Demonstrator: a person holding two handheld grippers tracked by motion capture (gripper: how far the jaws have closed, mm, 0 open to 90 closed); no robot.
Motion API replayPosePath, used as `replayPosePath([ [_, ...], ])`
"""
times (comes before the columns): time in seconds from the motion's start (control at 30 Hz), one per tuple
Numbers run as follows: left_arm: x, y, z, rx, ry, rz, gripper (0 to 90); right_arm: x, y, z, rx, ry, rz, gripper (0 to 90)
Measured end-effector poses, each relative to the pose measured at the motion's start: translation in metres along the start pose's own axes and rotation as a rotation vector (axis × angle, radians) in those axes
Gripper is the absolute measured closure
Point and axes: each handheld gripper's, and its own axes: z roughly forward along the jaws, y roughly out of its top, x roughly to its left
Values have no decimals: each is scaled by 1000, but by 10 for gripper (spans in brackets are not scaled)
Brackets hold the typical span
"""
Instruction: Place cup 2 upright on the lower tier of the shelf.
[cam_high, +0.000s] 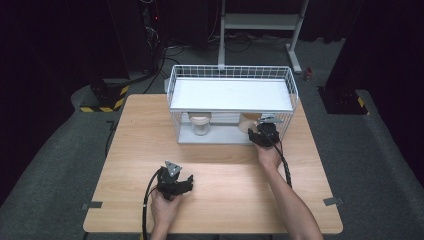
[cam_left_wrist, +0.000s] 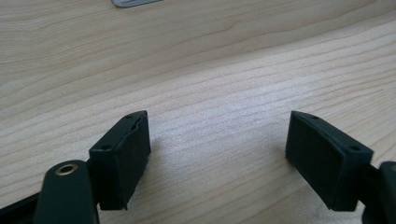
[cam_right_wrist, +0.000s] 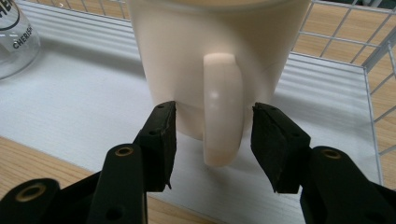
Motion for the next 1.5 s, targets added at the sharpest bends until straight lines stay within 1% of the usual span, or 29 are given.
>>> replayPosePath([
  [0.1,0,0,0,0,0,0,225,-1,-1,1,3,-2,-4,514],
  [0.13,0,0,0,0,0,0,225,-1,-1,1,11,0,10,514],
  [0.27,0,0,0,0,0,0,225,-4,0,0,-12,15,13,502],
  [0.33,0,0,0,1,-1,0,225,-4,0,-2,-4,23,25,488],
  [0.4,0,0,0,0,0,0,225,-4,0,-3,-12,28,3,468],
  [0.43,0,0,0,2,-1,0,225,-4,0,-4,-7,33,7,453],
  [0.5,0,0,0,0,0,0,225,-4,0,-5,-4,37,-1,424],
  [0.53,0,0,0,1,-1,0,225,-3,-1,-6,3,39,16,412],
  [0.57,0,0,0,1,-1,0,225,-3,-1,-7,-8,40,-6,403],
  [0.6,0,0,0,0,0,0,225,-2,-1,-8,-3,35,-7,395],
  [0.63,0,0,0,2,-1,0,225,-3,-1,-10,-12,40,-22,385],
  [0.67,0,0,0,2,-1,0,225,-3,-1,-11,-15,42,-27,381],
  [0.73,0,0,0,2,-1,0,225,-3,-3,-15,-11,40,-5,366],
  [0.77,0,0,0,1,-1,0,225,-4,-3,-15,-17,39,-17,362],
  [0.8,0,0,0,2,0,1,225,-4,-3,-17,-18,39,-12,356],
  [0.9,0,0,0,2,0,1,225,-7,-5,-22,-27,42,-15,347],
  [0.93,0,0,0,2,0,1,225,-7,-5,-23,-23,41,-8,346],
  [1.0,0,0,0,2,0,1,225,-9,-6,-25,-30,41,-17,345],
  [1.1,0,0,0,1,0,1,225,-10,-7,-28,-30,44,-7,342],
  [1.13,0,0,0,2,0,1,225,-12,-8,-29,-34,44,-17,341],
  [1.17,0,0,0,1,0,1,225,-11,-8,-30,-32,45,-9,341],
  [1.23,0,0,0,1,0,1,225,-12,-9,-32,-38,47,-10,341],
  [1.3,0,0,0,1,0,1,225,-13,-9,-34,-45,52,-17,340],
  [1.5,0,0,0,2,2,5,225,-13,-11,-39,-53,70,-14,339],
])
